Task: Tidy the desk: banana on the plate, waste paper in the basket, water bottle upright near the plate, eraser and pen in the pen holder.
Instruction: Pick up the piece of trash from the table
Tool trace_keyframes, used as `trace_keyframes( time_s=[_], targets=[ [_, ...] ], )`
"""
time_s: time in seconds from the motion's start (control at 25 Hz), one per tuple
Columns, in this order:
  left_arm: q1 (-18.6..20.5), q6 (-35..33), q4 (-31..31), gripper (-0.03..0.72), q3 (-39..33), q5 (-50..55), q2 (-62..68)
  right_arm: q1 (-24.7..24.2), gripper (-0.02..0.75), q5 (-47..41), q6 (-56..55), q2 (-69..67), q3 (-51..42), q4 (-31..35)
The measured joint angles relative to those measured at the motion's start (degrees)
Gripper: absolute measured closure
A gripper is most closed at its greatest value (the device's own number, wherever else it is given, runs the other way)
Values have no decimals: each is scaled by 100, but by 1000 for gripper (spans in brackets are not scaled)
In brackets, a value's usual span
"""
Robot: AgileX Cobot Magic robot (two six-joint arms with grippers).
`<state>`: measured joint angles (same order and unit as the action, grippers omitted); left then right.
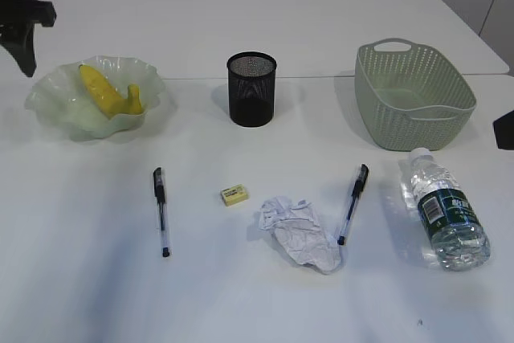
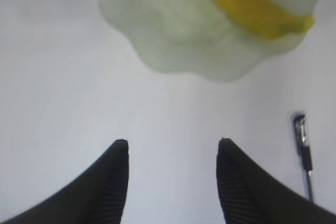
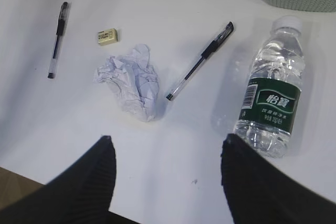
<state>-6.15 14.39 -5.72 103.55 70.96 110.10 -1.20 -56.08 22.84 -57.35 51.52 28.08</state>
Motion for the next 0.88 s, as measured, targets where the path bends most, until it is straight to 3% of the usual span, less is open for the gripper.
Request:
trace_keyframes(
  time_s=[0.4, 0.88],
  targets=[
    [0, -225, 111, 320, -2977, -1265, -1964, 0, 265, -73, 0, 0, 0, 103],
    [0, -495, 212, 327, -5008, -1514, -4491, 0, 265, -158, 0, 0, 0, 174]
  ],
)
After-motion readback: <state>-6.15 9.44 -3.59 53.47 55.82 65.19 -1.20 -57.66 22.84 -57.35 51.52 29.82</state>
